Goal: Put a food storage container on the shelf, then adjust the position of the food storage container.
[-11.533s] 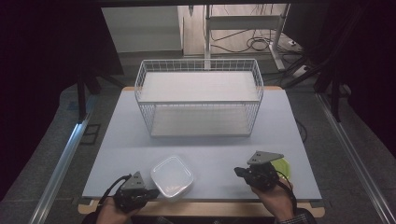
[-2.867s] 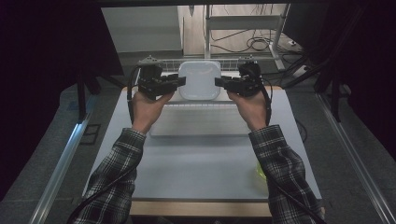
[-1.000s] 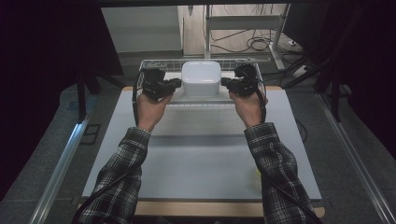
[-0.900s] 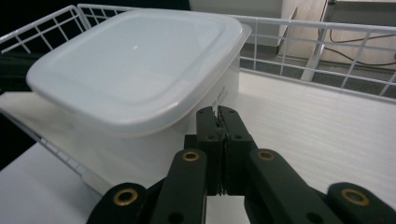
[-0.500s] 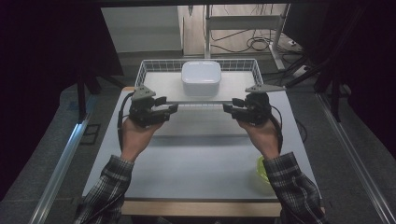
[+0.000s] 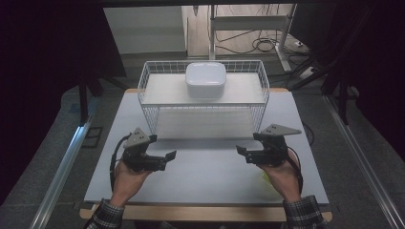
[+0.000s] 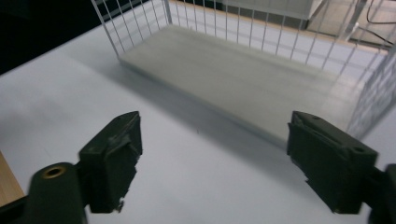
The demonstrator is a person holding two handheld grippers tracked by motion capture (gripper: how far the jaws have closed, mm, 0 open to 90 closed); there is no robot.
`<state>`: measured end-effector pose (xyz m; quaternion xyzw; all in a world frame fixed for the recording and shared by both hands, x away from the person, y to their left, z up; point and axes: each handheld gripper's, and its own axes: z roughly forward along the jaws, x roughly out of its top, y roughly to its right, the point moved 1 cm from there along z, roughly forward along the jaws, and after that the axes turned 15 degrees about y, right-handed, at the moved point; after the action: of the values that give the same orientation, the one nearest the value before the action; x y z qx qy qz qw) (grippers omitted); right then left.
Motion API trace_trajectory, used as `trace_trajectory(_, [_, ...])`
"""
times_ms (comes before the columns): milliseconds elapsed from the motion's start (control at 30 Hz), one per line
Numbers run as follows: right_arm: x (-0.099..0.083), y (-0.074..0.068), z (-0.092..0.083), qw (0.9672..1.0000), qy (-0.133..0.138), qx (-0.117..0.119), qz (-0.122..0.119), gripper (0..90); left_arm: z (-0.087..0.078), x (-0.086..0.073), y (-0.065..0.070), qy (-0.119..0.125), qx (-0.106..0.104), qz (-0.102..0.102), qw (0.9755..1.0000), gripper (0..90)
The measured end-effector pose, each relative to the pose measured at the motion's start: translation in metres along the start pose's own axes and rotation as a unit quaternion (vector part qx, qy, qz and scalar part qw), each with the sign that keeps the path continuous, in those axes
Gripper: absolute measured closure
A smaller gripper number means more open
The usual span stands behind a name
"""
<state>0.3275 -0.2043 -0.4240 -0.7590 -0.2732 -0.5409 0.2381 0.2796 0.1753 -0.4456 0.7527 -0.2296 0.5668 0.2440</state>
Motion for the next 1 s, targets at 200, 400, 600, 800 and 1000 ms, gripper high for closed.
trace_trajectory(200, [-0.032, -0.001, -0.013, 0.9999, -0.011, -0.003, -0.005, 8.1, -0.01, -0.033, 0.007, -0.005, 0.014, 0.029, 0.9995, 3.0])
trace_trajectory(400, [-0.054, -0.004, -0.027, 0.9996, -0.019, -0.015, -0.011, 7.3, -0.019, -0.066, 0.01, -0.02, 0.031, 0.056, 0.9978, 1.5])
trace_trajectory(600, [-0.065, -0.006, -0.028, 0.9988, -0.035, -0.026, -0.022, 7.2, -0.021, -0.076, 0.006, -0.03, 0.034, 0.049, 0.9978, 1.5])
trace_trajectory(800, [-0.066, -0.007, -0.027, 0.998, -0.042, -0.031, -0.034, 3.5, -0.021, -0.076, 0.007, -0.023, 0.031, 0.047, 0.9981, 1.7])
trace_trajectory(1000, [-0.065, -0.007, -0.03, 0.9974, -0.048, -0.04, -0.036, 9.9, -0.019, -0.079, 0.009, -0.03, 0.03, 0.056, 0.9975, 2.3])
